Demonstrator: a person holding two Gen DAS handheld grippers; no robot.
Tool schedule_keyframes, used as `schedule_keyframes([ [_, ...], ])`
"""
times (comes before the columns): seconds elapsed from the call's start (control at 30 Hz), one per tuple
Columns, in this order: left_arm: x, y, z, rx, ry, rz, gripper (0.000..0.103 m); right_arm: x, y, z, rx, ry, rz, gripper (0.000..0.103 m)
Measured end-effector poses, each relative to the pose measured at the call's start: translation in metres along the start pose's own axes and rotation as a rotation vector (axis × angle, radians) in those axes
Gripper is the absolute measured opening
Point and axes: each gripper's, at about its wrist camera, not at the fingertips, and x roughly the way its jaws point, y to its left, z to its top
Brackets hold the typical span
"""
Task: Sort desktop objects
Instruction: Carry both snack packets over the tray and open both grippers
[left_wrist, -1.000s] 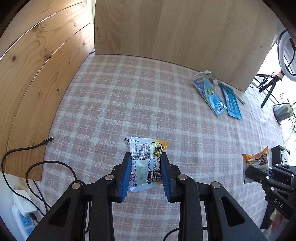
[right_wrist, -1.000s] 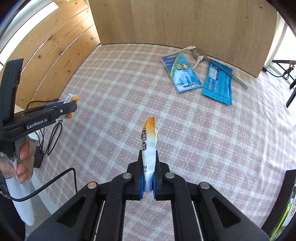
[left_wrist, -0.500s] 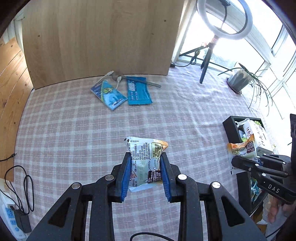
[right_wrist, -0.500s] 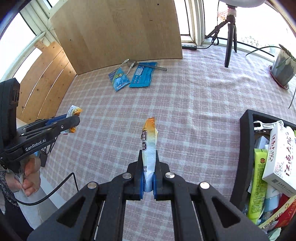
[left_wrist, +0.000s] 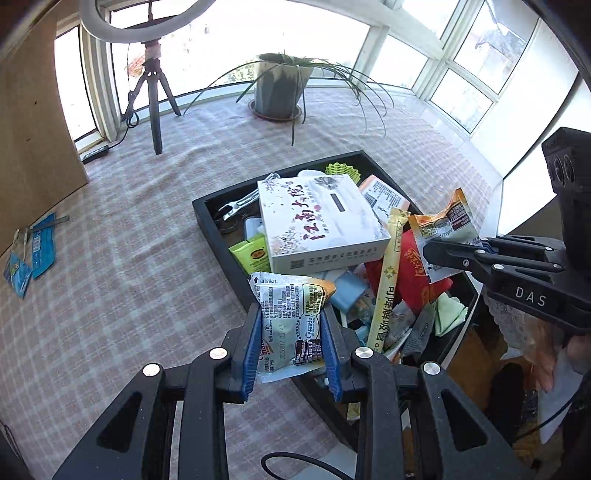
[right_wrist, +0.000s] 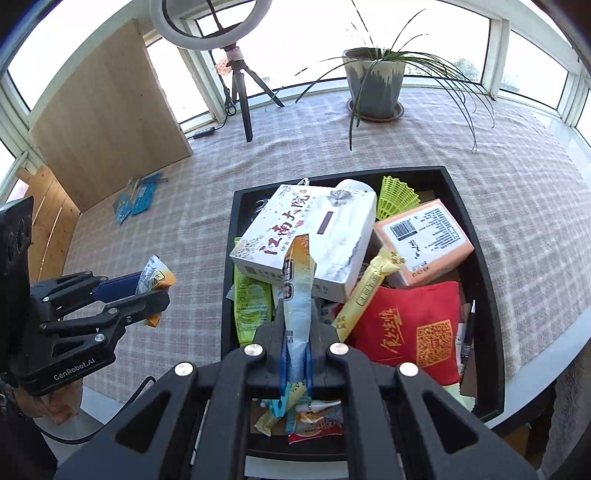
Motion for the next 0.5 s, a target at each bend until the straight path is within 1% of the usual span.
schedule_keyframes([
  [0.17, 0.025, -0.060, 0.008, 0.085, 0.041, -0.045, 0.028, -0.012, -0.062, -0.022, 0.090, 0.013, -0.069, 0.007],
  [0.27, 0.036, -0.088, 0.006, 0.132, 0.064, -0.068, 0.028, -0.013, -0.090, -0.036, 0.133, 0.025, -0.094, 0.007],
  [0.37, 0.048, -0.107, 0.004, 0.159, 0.094, -0.084, 0.028, -0.012, -0.112, -0.048, 0.178, 0.039, -0.110, 0.007],
  [0.43, 0.055, -0.116, 0.004, 0.176, 0.096, -0.056, 0.029, -0.007, -0.123, -0.051, 0.198, 0.061, -0.104, 0.007],
  [0.5, 0.061, -0.119, 0.007, 0.171, 0.101, -0.026, 0.033, -0.003, -0.130, -0.052, 0.218, 0.077, -0.110, 0.009],
])
